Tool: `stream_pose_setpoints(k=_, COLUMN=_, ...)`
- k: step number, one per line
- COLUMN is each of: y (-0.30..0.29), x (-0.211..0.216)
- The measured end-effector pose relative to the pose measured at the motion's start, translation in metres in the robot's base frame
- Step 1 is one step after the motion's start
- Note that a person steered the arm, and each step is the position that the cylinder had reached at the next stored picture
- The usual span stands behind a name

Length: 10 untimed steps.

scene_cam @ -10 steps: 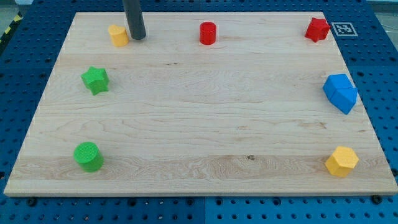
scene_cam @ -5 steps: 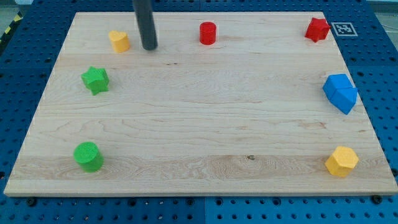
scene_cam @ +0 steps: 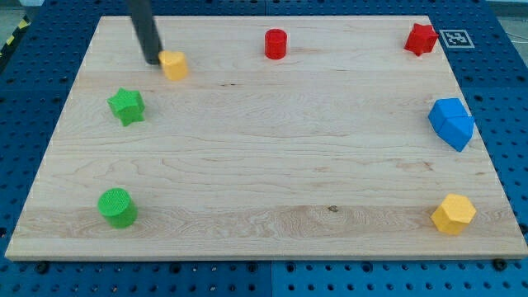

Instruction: Move the yellow heart left to the yellow hexagon

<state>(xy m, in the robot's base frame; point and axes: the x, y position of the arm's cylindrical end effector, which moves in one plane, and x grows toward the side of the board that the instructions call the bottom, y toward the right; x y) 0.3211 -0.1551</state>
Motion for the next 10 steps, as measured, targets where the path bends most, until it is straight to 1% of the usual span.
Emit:
stream_pose_setpoints(k=1, y=0.075, x=0.044)
stream_pose_setpoints(k=2, y=0.098, x=0.074)
stream_pose_setpoints(k=3, y=0.101, x=0.074)
stream_pose_setpoints(k=4, y=0.166, x=0.074)
stream_pose_setpoints(k=5, y=0.203, x=0.074)
stream_pose_setpoints(k=6, y=0.239, x=0.091)
stream_pose_setpoints(k=7, y=0.278, x=0.143)
stream_pose_setpoints(k=8, y=0.296, x=0.147)
stream_pose_setpoints(k=9, y=0.291, x=0.113)
stream_pose_setpoints(k=10, y=0.266, x=0.096)
